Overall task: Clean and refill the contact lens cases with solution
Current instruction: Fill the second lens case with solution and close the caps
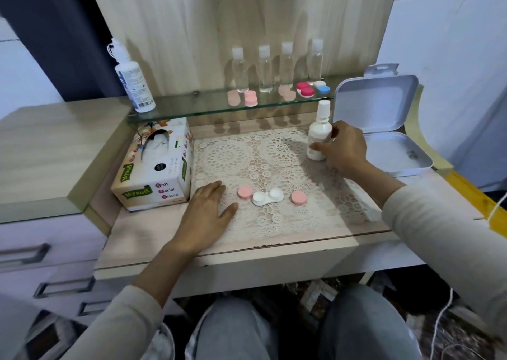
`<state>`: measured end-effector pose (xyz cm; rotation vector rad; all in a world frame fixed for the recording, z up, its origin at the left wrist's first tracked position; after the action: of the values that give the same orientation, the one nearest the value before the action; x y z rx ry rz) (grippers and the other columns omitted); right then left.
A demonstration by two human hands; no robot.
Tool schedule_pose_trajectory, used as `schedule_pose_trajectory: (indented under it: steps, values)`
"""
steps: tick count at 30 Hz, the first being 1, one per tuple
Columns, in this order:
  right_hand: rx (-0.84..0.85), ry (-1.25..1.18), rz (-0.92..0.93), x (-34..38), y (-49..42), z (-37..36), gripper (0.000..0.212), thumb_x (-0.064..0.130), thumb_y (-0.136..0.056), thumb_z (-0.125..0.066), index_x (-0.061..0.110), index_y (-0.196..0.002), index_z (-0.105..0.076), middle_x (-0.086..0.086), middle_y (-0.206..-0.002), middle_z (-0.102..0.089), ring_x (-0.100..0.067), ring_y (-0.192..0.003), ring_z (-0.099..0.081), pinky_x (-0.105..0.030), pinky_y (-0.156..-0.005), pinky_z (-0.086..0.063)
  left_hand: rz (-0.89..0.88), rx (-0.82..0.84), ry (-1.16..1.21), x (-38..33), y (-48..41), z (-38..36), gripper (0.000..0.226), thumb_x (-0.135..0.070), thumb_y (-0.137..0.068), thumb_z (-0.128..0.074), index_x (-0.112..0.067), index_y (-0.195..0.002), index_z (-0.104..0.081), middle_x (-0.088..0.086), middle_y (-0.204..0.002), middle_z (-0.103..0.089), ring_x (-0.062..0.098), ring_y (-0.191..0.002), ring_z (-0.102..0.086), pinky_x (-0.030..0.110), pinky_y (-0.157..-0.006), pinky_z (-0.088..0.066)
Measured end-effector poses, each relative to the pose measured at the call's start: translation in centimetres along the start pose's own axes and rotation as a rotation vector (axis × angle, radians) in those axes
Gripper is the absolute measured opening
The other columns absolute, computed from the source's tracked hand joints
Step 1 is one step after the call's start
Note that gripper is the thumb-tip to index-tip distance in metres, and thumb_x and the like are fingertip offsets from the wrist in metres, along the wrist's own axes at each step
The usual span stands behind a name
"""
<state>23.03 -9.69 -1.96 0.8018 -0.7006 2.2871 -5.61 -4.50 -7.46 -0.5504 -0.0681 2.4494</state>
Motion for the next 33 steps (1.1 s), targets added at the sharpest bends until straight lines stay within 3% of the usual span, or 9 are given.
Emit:
schedule_pose_trajectory:
  steps: [7, 12, 15, 18, 22, 25, 29, 33]
  values:
    - [0.021, -0.129, -0.049, -0.2, 1.1, 0.4, 0.050, 0.025, -0.071, -0.079, 0.004, -0.114, -0.063, -0.010, -0.112, -0.065, -0.023, -0.097, -0.058, -0.031, -0.079, -0.043, -0.013, -0.023, 0.009, 0.0, -0.1, 0.0, 0.055, -0.035, -0.093, -0.050, -0.008, -0.139, -0.037, 0.005, -0.148, -0.032, 0.019, -0.137, -0.024, 0.024, -0.111, -0.012]
    - [-0.038, -0.141, -0.040, 0.2, 3.5, 1.4, 0.034, 0.020, -0.075, -0.076, 0.000, -0.100, -0.066, -0.013, -0.093, -0.069, -0.019, -0.077, -0.058, -0.028, -0.070, -0.043, -0.007, -0.024, 0.033, 0.0, -0.7, 0.2, 0.061, -0.036, -0.090, -0.054, -0.009, -0.141, -0.033, 0.007, -0.146, -0.036, 0.021, -0.135, -0.027, 0.026, -0.110, -0.017]
    - [0.205, -0.169, 0.061, 1.8, 5.6, -1.1, 0.041, 0.021, -0.075, -0.076, 0.002, -0.109, -0.065, -0.008, -0.095, -0.069, -0.012, -0.075, -0.060, -0.025, -0.075, -0.049, -0.032, -0.021, 0.071, -0.4, -1.2, 0.4, 0.060, -0.032, -0.090, -0.056, -0.012, -0.142, -0.032, 0.006, -0.144, -0.039, 0.020, -0.133, -0.030, 0.027, -0.109, -0.020]
    - [0.465, -0.038, 0.294, 4.3, 8.1, -4.0, 0.046, 0.026, -0.074, -0.076, 0.013, -0.116, -0.063, -0.001, -0.108, -0.067, -0.008, -0.085, -0.055, -0.023, -0.075, -0.042, -0.138, -0.026, 0.044, -1.6, -1.7, 0.4, 0.050, -0.019, -0.089, -0.059, -0.014, -0.136, -0.043, 0.003, -0.138, -0.047, 0.022, -0.128, -0.037, 0.025, -0.104, -0.024]
    - [0.491, 0.126, 0.482, 5.2, 9.3, -6.1, 0.046, 0.030, -0.071, -0.074, 0.019, -0.115, -0.065, -0.001, -0.114, -0.064, -0.020, -0.104, -0.053, -0.028, -0.082, -0.041, -0.220, -0.027, 0.017, -2.9, -2.0, 0.4, 0.042, -0.016, -0.088, -0.059, -0.018, -0.129, -0.053, -0.002, -0.130, -0.055, 0.021, -0.116, -0.043, 0.021, -0.093, -0.027]
    - [0.504, 0.107, 0.490, 5.1, 9.2, -6.6, 0.037, 0.024, -0.073, -0.072, 0.019, -0.109, -0.068, -0.003, -0.107, -0.065, -0.022, -0.100, -0.053, -0.034, -0.084, -0.044, -0.246, -0.030, -0.010, -3.2, -2.1, 0.4, 0.034, -0.020, -0.090, -0.058, -0.019, -0.124, -0.059, -0.003, -0.123, -0.060, 0.019, -0.108, -0.042, 0.019, -0.084, -0.025]
    - [0.512, 0.063, 0.471, 4.9, 8.9, -6.5, 0.024, 0.021, -0.075, -0.073, 0.022, -0.099, -0.071, 0.000, -0.097, -0.063, -0.016, -0.092, -0.053, -0.026, -0.076, -0.040, -0.173, -0.036, 0.062, -2.8, -2.3, 0.4, 0.028, -0.018, -0.088, -0.060, -0.013, -0.115, -0.063, 0.002, -0.112, -0.059, 0.017, -0.106, -0.043, 0.014, -0.080, -0.024]
    - [0.492, 0.037, 0.473, 4.9, 9.0, -6.4, 0.023, 0.022, -0.075, -0.073, 0.023, -0.098, -0.072, -0.001, -0.094, -0.063, -0.015, -0.087, -0.052, -0.023, -0.072, -0.035, -0.134, -0.060, 0.249, -3.4, -2.2, 1.4, 0.026, -0.015, -0.086, -0.062, -0.012, -0.112, -0.062, -0.001, -0.103, -0.054, 0.013, -0.099, -0.049, 0.011, -0.080, -0.033]
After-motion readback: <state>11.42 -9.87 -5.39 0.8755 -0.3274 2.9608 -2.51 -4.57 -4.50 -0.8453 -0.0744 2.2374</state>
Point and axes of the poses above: each hand's wrist, its own y-axis away from the middle knuckle, its own z-axis out of the back of the hand, x = y × z, the point moved 8 cm from there along -y, towards the middle knuckle
